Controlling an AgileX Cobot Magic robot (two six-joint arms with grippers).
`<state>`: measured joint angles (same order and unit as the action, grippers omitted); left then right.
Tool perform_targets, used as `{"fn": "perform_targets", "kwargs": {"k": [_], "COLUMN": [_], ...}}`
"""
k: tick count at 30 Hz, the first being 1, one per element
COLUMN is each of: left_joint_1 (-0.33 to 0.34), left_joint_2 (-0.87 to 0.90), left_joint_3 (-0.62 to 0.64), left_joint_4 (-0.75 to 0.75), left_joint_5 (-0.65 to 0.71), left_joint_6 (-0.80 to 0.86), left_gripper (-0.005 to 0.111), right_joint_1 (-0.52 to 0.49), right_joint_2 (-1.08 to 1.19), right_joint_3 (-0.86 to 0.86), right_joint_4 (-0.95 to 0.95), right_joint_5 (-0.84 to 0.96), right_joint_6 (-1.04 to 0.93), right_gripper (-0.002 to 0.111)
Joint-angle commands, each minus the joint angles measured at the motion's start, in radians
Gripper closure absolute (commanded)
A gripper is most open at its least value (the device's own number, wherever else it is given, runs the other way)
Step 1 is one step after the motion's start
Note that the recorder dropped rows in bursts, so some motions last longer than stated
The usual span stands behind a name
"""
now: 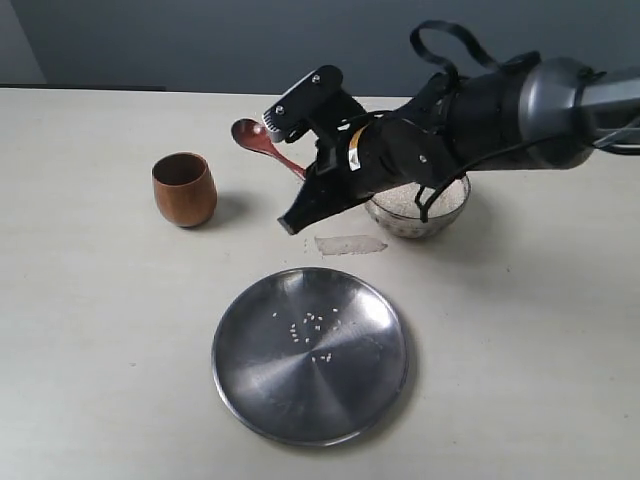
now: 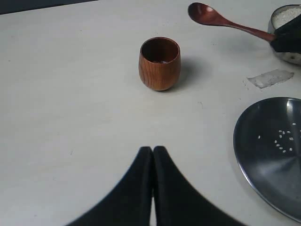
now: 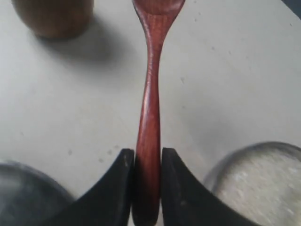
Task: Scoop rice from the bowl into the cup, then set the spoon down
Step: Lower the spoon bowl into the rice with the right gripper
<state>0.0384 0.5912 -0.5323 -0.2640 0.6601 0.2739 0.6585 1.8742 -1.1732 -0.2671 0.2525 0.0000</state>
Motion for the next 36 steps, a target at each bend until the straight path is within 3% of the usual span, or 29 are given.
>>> {"fn": "perform_targets", "kwargs": {"k": [1, 7, 17, 25, 36], "left_joint_1": [-0.007, -0.007, -0.007, -0.007, -0.007], "left_joint_2": [0.002, 0.002, 0.002, 0.002, 0.002], "left_joint_3": [-0.006, -0.006, -0.006, -0.006, -0.006], "left_joint_4": [-0.003, -0.003, 0.020, 0.030, 0.030], "left_joint_5": [-0.002, -0.002, -0.002, -0.002, -0.002], "left_joint_6": [-0.001, -0.001, -0.001, -0.001, -0.001], "left_gripper": [0.106, 0.106, 0.106, 0.106, 0.106], "right_joint_1": [-0.027, -0.029, -0.029, 0.013, 0.070], "right_joint_2": [-0.093, -0.206, -0.276, -0.276, -0.255], "right_joint_3": [0.002, 0.002, 0.002, 0.002, 0.002], "right_joint_4": [-0.191, -0.517, -0.514, -0.419, -0.446], "right_joint_5": [0.212, 0.529, 0.851, 0.889, 0.942], "right_joint_6": [0.097, 0.266, 0.101, -0.025, -0.077], "right_gripper": [0.108, 0.108, 0.108, 0.108, 0.108]}}
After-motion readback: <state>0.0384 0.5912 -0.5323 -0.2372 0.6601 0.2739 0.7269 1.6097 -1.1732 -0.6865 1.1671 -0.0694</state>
